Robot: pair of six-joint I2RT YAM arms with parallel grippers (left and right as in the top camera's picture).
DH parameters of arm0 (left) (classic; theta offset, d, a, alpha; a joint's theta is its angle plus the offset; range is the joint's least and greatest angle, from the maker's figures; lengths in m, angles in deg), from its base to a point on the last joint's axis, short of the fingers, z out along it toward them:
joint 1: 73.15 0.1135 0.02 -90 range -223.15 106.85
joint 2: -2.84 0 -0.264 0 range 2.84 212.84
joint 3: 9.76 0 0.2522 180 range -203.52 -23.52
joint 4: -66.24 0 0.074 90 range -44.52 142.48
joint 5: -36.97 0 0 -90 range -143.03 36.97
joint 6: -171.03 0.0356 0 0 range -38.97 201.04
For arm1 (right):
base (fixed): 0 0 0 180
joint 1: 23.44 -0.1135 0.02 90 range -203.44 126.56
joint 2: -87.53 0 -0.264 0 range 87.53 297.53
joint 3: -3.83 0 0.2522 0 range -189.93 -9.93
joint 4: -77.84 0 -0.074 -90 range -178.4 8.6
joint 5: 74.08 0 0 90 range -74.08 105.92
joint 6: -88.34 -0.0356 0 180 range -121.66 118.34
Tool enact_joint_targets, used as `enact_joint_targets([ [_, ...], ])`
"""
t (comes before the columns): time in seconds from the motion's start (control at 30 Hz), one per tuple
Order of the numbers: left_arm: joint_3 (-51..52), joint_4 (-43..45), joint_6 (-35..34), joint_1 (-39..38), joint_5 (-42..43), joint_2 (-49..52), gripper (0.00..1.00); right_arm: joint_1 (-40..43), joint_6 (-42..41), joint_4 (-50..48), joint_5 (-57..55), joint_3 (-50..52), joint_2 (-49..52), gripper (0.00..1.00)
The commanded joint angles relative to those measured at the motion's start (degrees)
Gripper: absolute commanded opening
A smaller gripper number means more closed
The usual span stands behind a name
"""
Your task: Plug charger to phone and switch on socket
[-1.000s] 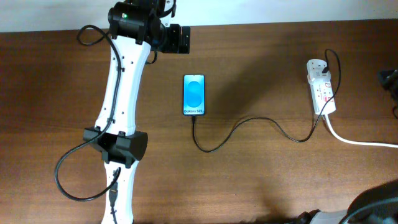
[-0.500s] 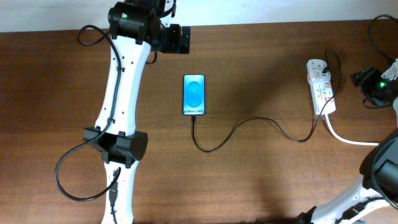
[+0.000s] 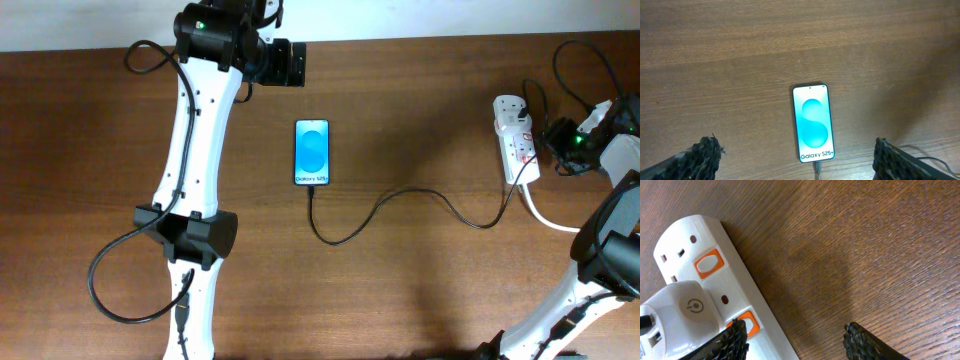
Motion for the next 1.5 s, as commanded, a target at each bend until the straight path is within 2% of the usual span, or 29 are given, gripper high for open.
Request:
enact_joint_targets([
  [0.0, 0.09, -0.07, 0.55, 0.28, -0.59, 0.00, 0.99, -0.87, -0.20, -0.42, -1.16, -0.42, 0.52, 0.65],
  [0.23, 0.09, -0.07, 0.55, 0.28, -0.59, 0.00, 1.00, -4.66, 1.11, -1.73, -6.21, -0.37, 0.52, 0.65],
  [1.47, 0.09, -0.07, 0.55, 0.28, -0.59, 0.00, 0.99, -4.92, 1.09, 3.17, -5.51, -0.31, 3.93, 0.65],
])
